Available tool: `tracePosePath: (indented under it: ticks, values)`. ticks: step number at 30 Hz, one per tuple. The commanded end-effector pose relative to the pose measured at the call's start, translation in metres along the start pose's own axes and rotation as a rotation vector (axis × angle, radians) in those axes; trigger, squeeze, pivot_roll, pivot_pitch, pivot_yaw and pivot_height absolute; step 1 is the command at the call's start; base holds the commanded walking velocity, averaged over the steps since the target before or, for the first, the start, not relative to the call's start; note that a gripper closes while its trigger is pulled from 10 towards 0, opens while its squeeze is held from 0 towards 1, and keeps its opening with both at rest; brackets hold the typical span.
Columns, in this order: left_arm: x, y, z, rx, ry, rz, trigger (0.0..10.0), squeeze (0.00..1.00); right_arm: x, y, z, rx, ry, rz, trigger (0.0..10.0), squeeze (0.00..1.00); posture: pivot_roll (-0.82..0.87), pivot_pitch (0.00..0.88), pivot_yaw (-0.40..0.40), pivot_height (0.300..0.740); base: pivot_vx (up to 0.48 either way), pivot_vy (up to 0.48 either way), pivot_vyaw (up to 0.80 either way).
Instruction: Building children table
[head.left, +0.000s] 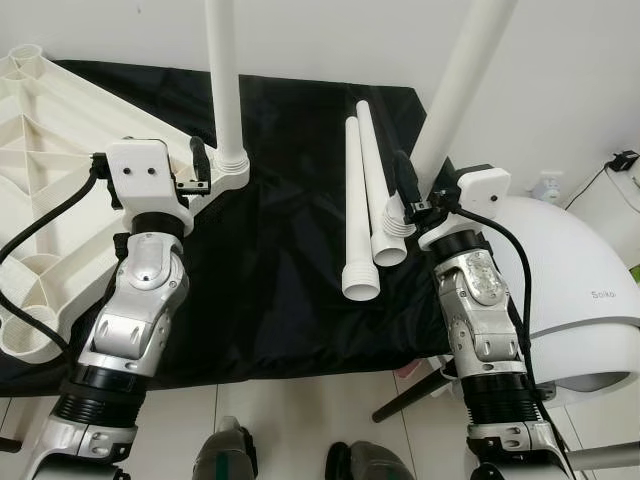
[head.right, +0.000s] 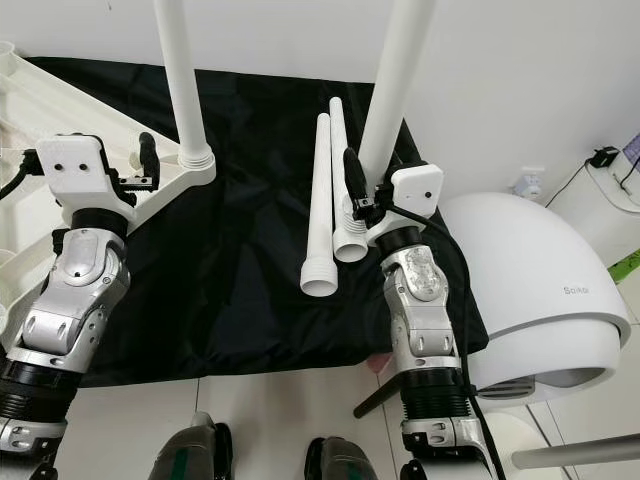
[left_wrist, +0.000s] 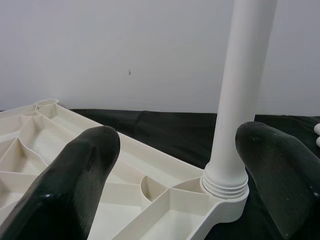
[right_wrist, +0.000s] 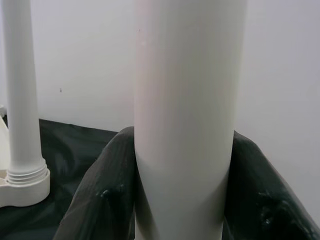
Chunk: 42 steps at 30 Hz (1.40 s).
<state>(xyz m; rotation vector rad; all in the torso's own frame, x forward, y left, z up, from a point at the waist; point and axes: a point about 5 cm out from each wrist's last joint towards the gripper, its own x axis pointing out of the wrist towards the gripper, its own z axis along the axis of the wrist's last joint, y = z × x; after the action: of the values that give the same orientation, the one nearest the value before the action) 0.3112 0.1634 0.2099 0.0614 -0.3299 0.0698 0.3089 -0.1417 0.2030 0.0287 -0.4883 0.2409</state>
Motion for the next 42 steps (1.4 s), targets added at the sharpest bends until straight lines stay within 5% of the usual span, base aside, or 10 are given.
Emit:
tracePosePath:
  ticks: [1, 34, 42]
  values:
    - [0.0009, -0.0081, -0.0024, 0.013, 0.017, -0.143, 10.0, 0.0, -0.0008, -0.0031, 0.0026, -0.025, -0.016, -0.009, 10.0, 0.0, 0.06, 0.054, -0.054, 0.74, 0.0, 0.368, 0.0]
    - [0.0033, -0.0088, 0.0, 0.011, 0.01, -0.166, 10.0, 0.0, -0.0018, -0.0034, 0.0026, -0.039, -0.016, -0.015, 10.0, 0.0, 0.07, 0.046, -0.055, 0.74, 0.0, 0.44, 0.0]
    - [0.0042, -0.0146, 0.0051, 0.042, -0.015, -0.225, 10.0, 0.0, 0.0006, -0.0024, 0.0024, -0.037, -0.016, -0.005, 10.0, 0.0, 0.07, 0.048, -0.071, 0.74, 0.0, 0.0, 0.0]
